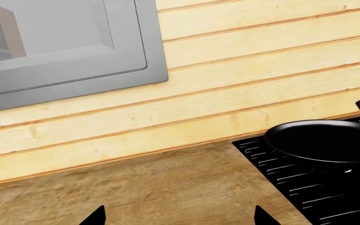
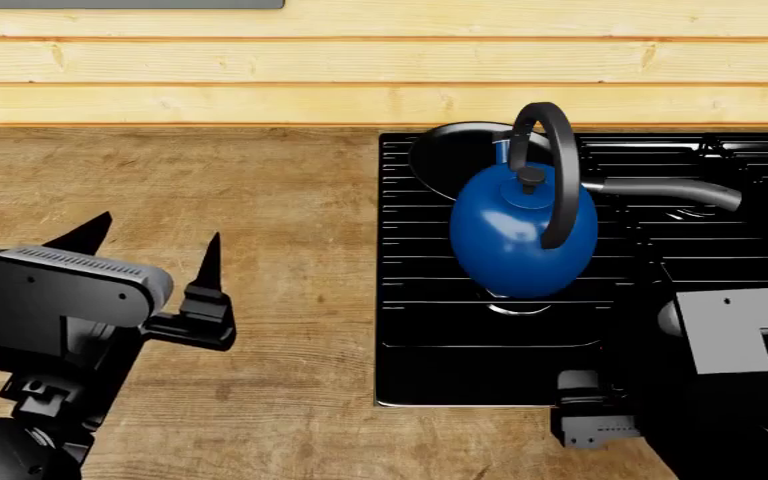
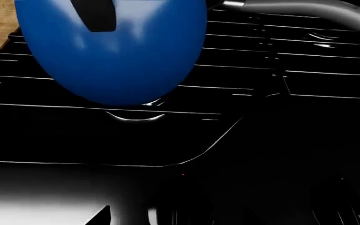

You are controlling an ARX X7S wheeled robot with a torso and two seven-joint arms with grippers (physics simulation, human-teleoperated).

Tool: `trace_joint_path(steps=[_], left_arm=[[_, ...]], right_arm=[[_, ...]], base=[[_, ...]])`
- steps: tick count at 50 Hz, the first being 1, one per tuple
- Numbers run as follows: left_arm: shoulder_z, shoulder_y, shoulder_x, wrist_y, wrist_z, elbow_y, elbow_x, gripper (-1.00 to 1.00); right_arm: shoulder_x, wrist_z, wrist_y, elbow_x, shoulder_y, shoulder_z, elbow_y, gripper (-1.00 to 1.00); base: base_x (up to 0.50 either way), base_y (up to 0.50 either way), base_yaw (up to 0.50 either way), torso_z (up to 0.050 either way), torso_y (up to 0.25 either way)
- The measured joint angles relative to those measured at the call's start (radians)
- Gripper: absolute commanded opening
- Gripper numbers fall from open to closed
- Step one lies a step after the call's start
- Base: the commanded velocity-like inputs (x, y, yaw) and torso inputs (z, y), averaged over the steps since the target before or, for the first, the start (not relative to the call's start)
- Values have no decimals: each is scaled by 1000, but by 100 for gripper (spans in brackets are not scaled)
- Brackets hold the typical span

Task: Pick the kettle from the counter and place it on a stove burner. Then turn the burner on.

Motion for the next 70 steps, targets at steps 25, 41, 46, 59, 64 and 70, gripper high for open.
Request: trace_joint_path(steps=[25, 41, 46, 59, 64, 70], left_arm=[[4, 13, -1, 16, 4, -9, 12, 100], [12, 15, -1, 21, 6, -11, 17, 100], [15, 15, 0, 22, 7, -13, 18, 100], [20, 16, 2, 25, 7, -11, 18, 100], [22, 17, 2, 27, 8, -12, 20, 100], [25, 20, 2, 31, 9, -12, 22, 100]], right_arm=[[-30, -82, -7, -110, -55, -22, 65, 100], [-28, -115, -26, -154, -84, -15, 59, -100], [-28, -117, -25, -165, -86, -17, 57, -100], [-20, -142, 27, -223, -64, -46, 43, -100], [-12, -163, 74, -272, -38, -74, 28, -100], [0, -199, 122, -326, -9, -106, 12, -100]], base=[[0, 0, 0, 0, 0], [0, 0, 0, 0, 0], [2, 0, 0, 0, 0], [2, 0, 1, 0, 0], [2, 0, 3, 0, 0], [4, 0, 1, 0, 0]])
